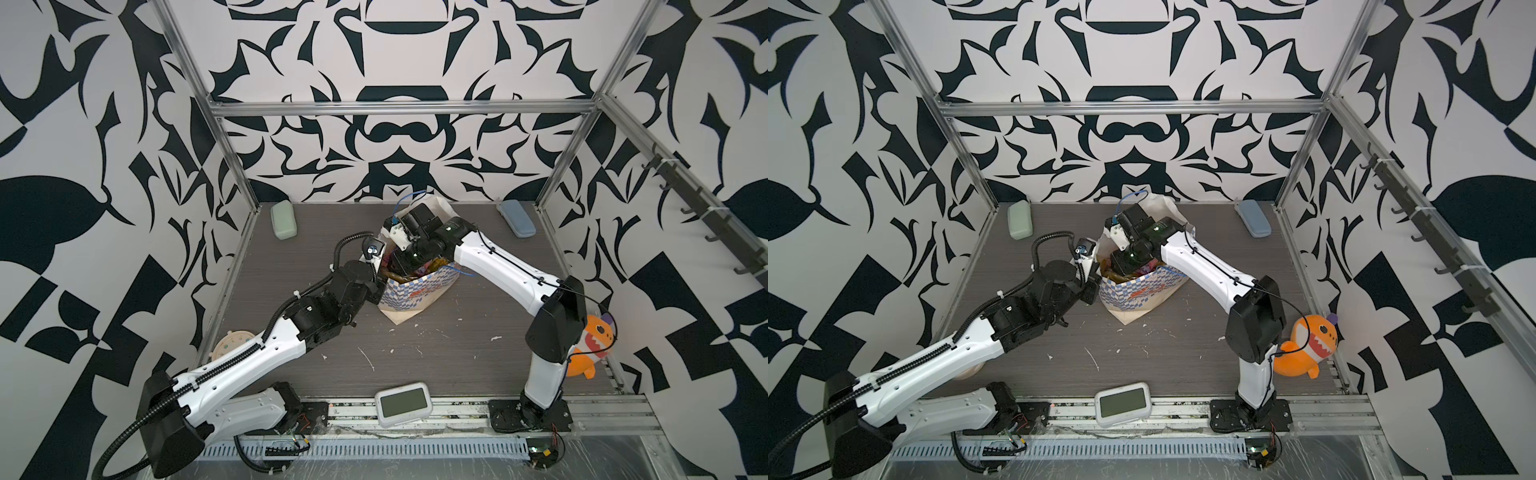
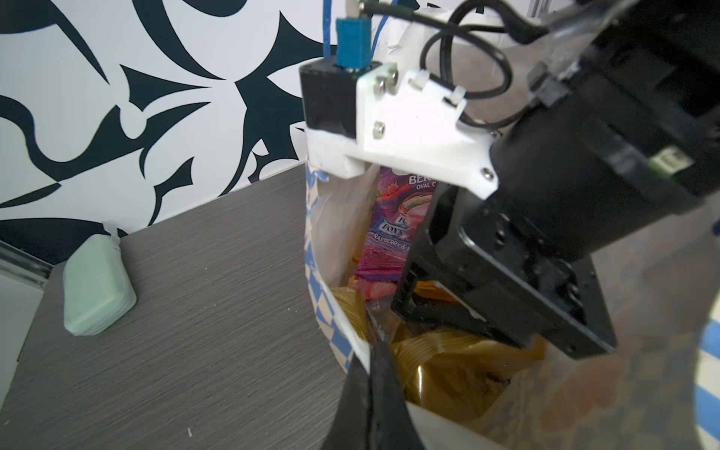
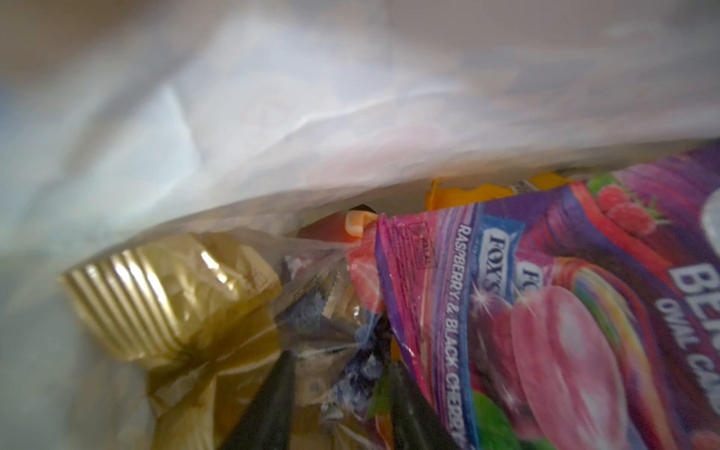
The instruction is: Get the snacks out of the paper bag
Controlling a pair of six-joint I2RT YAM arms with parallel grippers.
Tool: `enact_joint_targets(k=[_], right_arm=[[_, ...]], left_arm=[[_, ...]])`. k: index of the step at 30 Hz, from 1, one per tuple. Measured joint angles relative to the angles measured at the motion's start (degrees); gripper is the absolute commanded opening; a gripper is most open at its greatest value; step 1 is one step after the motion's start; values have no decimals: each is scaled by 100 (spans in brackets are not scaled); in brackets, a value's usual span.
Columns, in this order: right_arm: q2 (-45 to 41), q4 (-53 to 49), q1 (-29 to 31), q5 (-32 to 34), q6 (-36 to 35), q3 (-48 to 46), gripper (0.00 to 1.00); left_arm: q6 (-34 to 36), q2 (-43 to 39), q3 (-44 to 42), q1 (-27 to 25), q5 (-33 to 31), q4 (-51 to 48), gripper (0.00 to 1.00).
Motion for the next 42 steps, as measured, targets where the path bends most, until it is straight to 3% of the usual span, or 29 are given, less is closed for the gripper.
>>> enact_joint_targets(k=[4, 7, 34, 37, 39, 40, 42], right_arm=[[214, -66, 44, -13, -35, 225, 6], [258, -103, 55, 9, -9, 278, 0], [269, -767, 120, 201, 87, 2312, 0], [391, -1108, 120, 177, 96, 2638, 34], [511, -1329, 127, 114, 61, 2863, 46], [562, -1445, 131, 68, 52, 2916, 58], [619, -1668, 142, 50, 20, 2903, 66]], left_arm=[[31, 0, -114, 57, -98, 160, 0], [31, -2, -162, 109, -122, 258, 0], [227, -13, -260, 608, 166, 566, 0], [227, -31, -260, 610, 179, 564, 0], [229, -59, -260, 610, 195, 553, 0], [229, -76, -260, 612, 208, 549, 0], [240, -96, -260, 612, 243, 542, 0]])
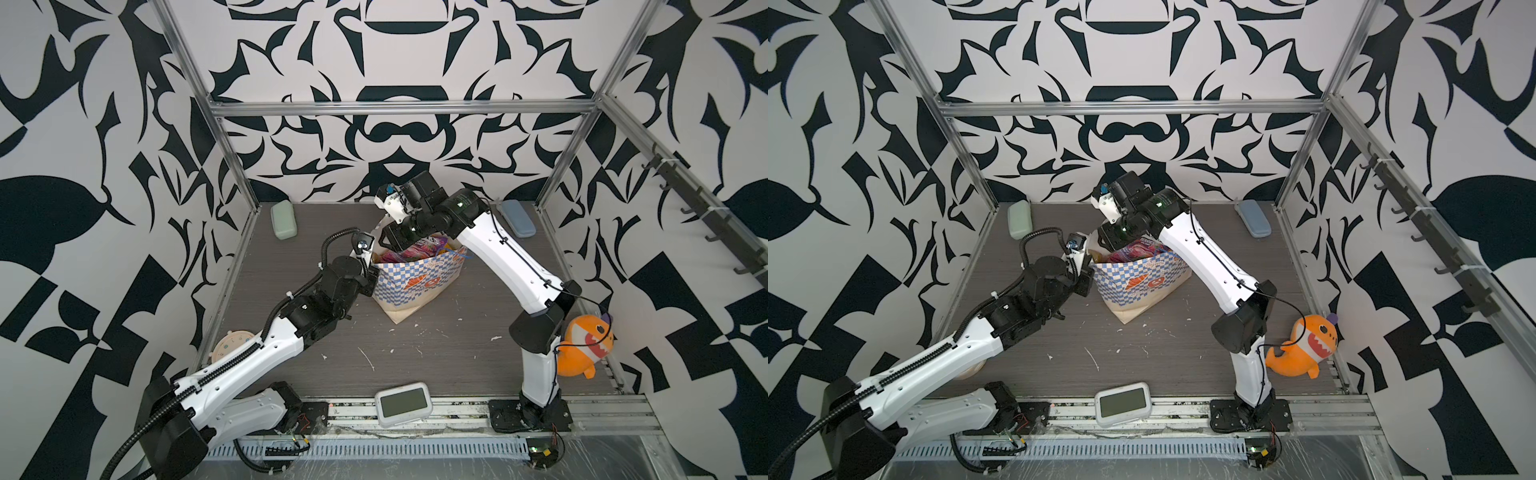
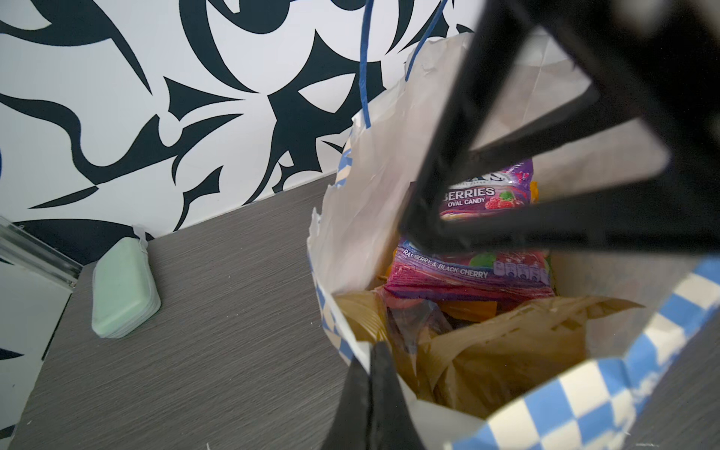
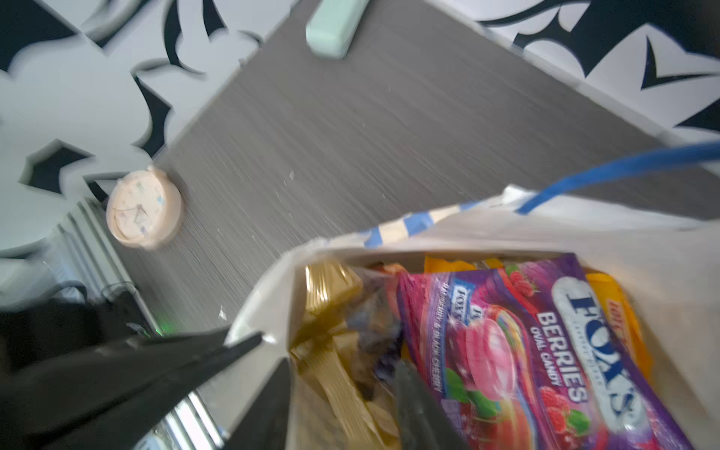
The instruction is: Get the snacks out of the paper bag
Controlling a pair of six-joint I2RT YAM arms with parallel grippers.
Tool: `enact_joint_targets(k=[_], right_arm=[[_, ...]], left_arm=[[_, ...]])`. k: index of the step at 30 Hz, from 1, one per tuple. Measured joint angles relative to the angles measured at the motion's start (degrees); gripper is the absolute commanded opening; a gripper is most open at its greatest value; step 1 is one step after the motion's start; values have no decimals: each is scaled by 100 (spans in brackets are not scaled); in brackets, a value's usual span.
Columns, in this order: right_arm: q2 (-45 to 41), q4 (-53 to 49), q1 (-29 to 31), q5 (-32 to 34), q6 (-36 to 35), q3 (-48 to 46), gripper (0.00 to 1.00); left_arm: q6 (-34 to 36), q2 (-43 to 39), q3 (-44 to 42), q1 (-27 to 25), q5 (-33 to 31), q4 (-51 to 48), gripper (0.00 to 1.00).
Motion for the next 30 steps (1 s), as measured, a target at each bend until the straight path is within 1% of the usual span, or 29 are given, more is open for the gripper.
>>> enact_joint_targets(k=[5, 15, 17, 22, 24, 27, 28, 30], right_arm=[[227, -376, 22, 33, -68, -52, 70], [1075, -905, 188, -98, -195, 317, 71], [1158, -914, 199, -92, -201, 382, 65], [1239, -885, 251, 116, -155, 448, 54], [1298, -896, 286, 234, -127, 529, 45], [1397, -852, 323, 369, -81, 605, 37], [1414, -846, 345, 402, -81, 603, 33], [1419, -811, 374, 450, -92, 570, 21]], left_arm=[[22, -2, 0, 9, 76, -4, 0], [22, -2, 0, 24, 144, -142, 0], [22, -2, 0, 44, 140, -184, 0], [20, -31, 0, 50, 127, -192, 0], [20, -42, 0, 52, 116, -203, 0], [20, -90, 0, 39, 133, -210, 0], [20, -107, 0, 42, 151, -210, 0], [20, -131, -2, 44, 149, -275, 0]])
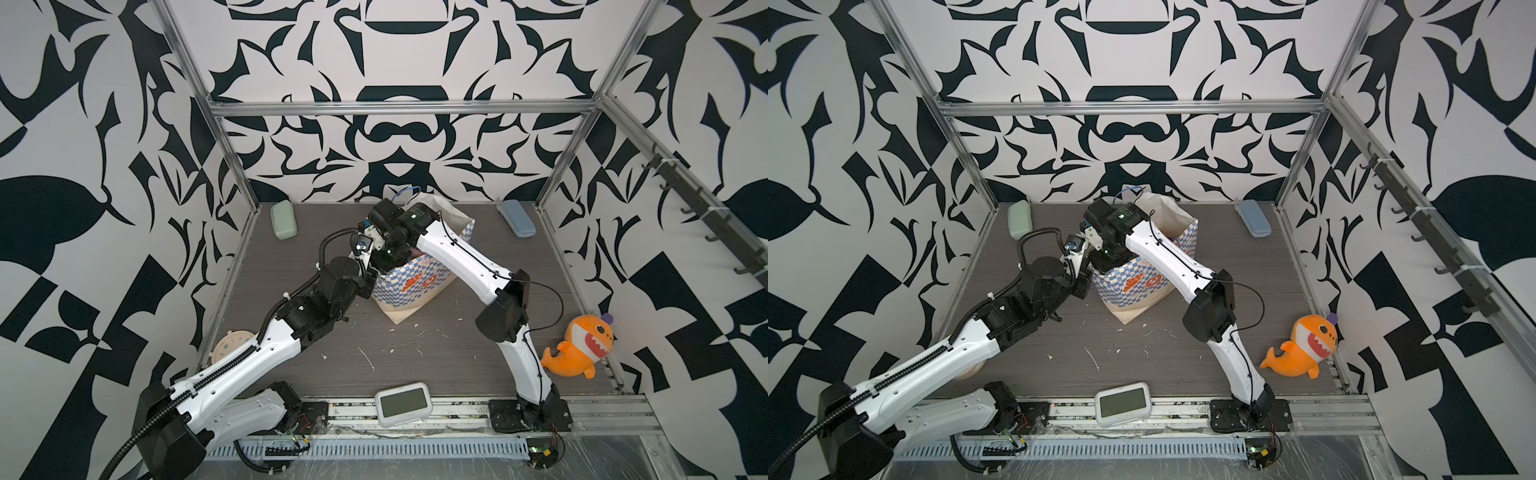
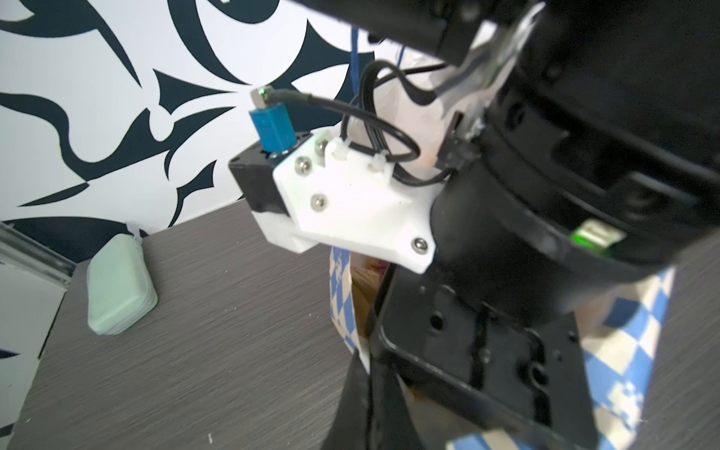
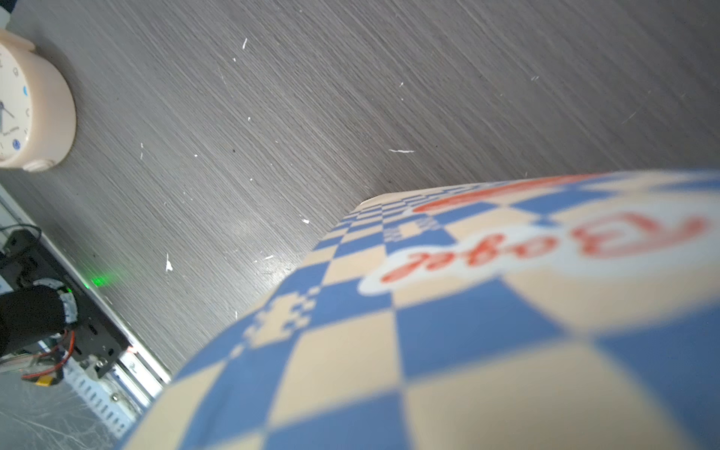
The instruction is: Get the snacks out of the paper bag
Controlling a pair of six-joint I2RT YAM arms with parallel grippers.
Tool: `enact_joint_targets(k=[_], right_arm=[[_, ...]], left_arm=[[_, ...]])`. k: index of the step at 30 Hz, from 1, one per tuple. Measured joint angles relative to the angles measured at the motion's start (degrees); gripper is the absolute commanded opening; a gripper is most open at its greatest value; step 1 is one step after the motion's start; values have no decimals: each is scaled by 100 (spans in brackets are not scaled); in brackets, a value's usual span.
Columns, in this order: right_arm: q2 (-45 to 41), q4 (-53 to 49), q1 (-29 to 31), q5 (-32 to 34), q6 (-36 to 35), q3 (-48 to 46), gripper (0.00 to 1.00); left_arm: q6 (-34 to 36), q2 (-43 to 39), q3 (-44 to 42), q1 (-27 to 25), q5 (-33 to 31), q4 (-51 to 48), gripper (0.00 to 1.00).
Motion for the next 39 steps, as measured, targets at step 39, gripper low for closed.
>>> enact_joint_targets(k=[39], right_arm=[[-664, -55, -221, 330, 13, 675, 0]], left_arm=[[-66, -63, 0, 2, -4, 68, 0]])
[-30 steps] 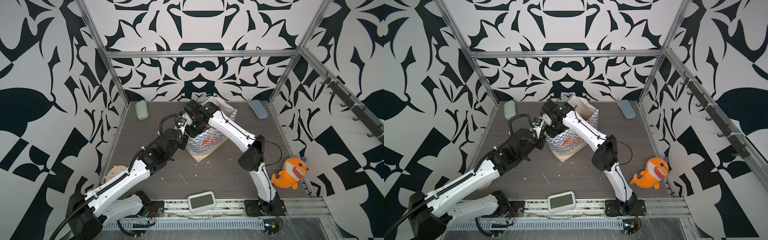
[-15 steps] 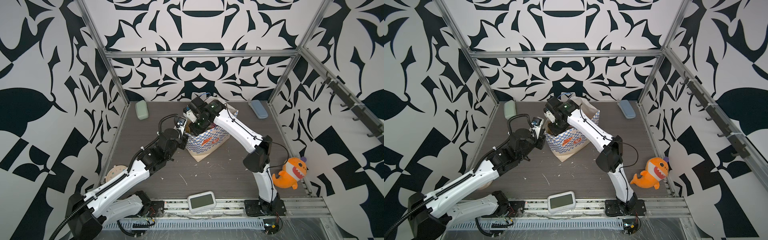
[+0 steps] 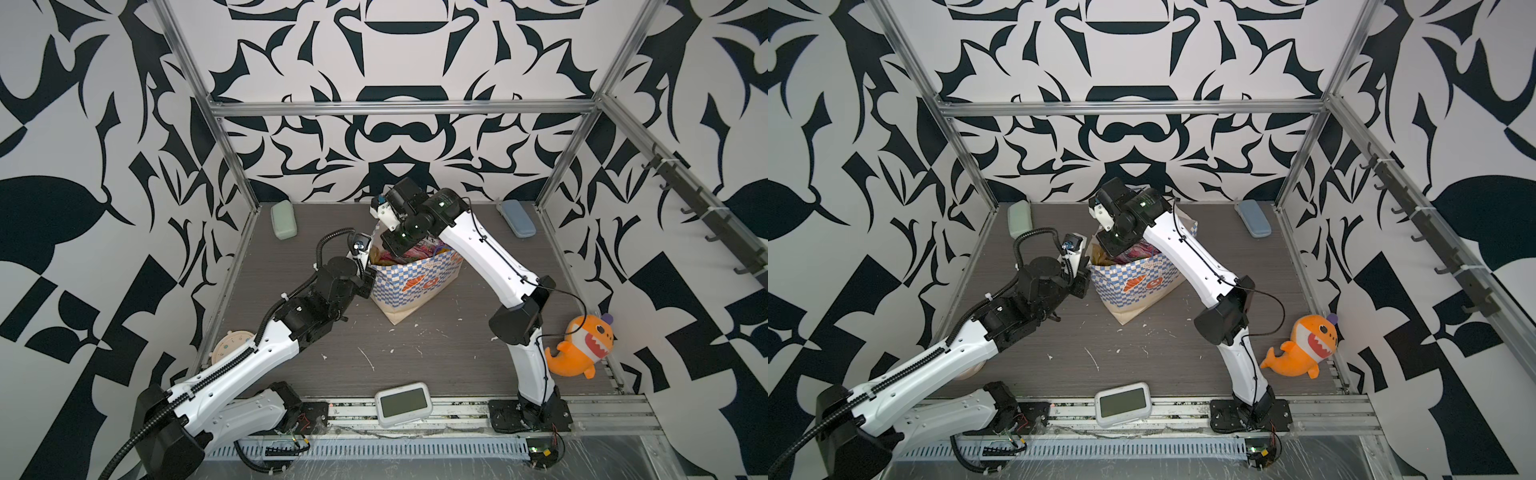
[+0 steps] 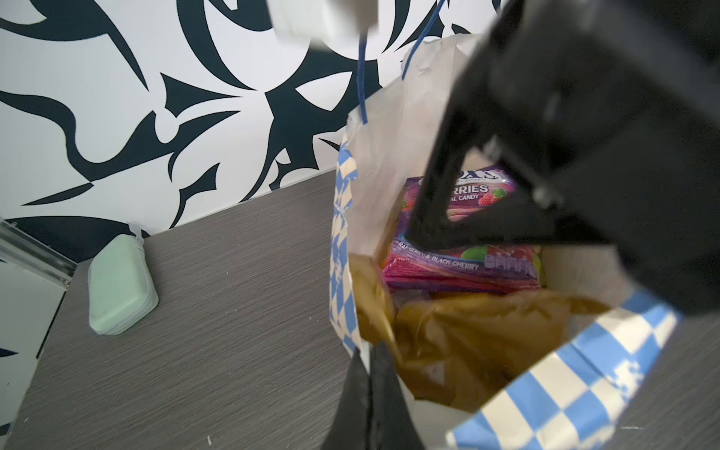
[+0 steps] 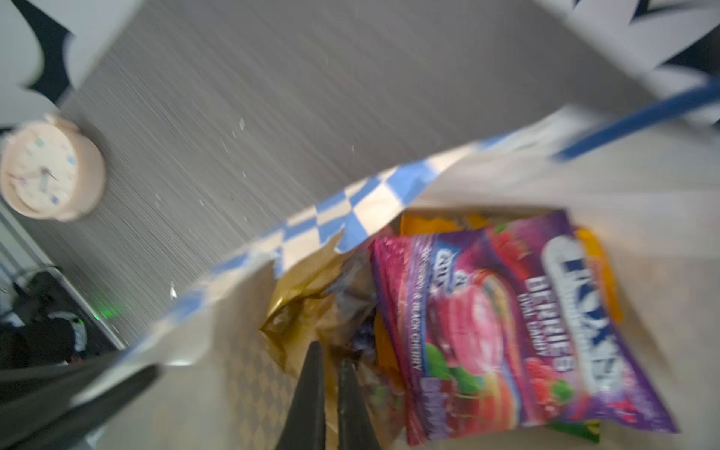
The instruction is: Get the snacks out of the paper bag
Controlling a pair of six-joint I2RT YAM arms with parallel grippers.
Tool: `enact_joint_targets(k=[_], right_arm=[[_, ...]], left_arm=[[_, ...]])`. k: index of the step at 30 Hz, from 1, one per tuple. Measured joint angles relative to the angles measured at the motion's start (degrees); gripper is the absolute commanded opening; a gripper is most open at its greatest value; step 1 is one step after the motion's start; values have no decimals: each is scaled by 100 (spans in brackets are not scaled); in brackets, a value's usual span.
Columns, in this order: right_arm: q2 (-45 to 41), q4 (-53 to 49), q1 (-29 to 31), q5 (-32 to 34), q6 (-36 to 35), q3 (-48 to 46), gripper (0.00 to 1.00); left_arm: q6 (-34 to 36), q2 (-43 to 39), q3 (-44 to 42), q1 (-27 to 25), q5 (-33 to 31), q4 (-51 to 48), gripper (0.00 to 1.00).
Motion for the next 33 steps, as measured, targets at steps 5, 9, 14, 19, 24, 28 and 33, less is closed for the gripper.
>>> enact_joint_targets(k=[5, 9, 14, 19, 24, 28, 33], right_arm=[[-280, 129, 0, -42, -2, 358, 0], [-365, 111, 0, -68, -4, 511, 0], [-308, -17, 0, -129, -72, 236, 45], [-264, 35, 4, -339, -87, -734, 66], [-46, 136, 72, -498, -74, -979, 67], [219, 164, 181, -599, -94, -870, 67], [542, 192, 212, -393, -39, -809, 64]], left_arm=[[0, -2, 0, 0, 4, 0, 0], [0, -4, 0, 0, 4, 0, 0], [-9, -55, -37, 0, 4, 2, 0], [-17, -116, -39, 0, 20, -42, 0], [2, -146, -39, 0, 52, -103, 0], [22, -146, -39, 0, 63, -144, 0], [24, -144, -37, 11, 28, -258, 0]])
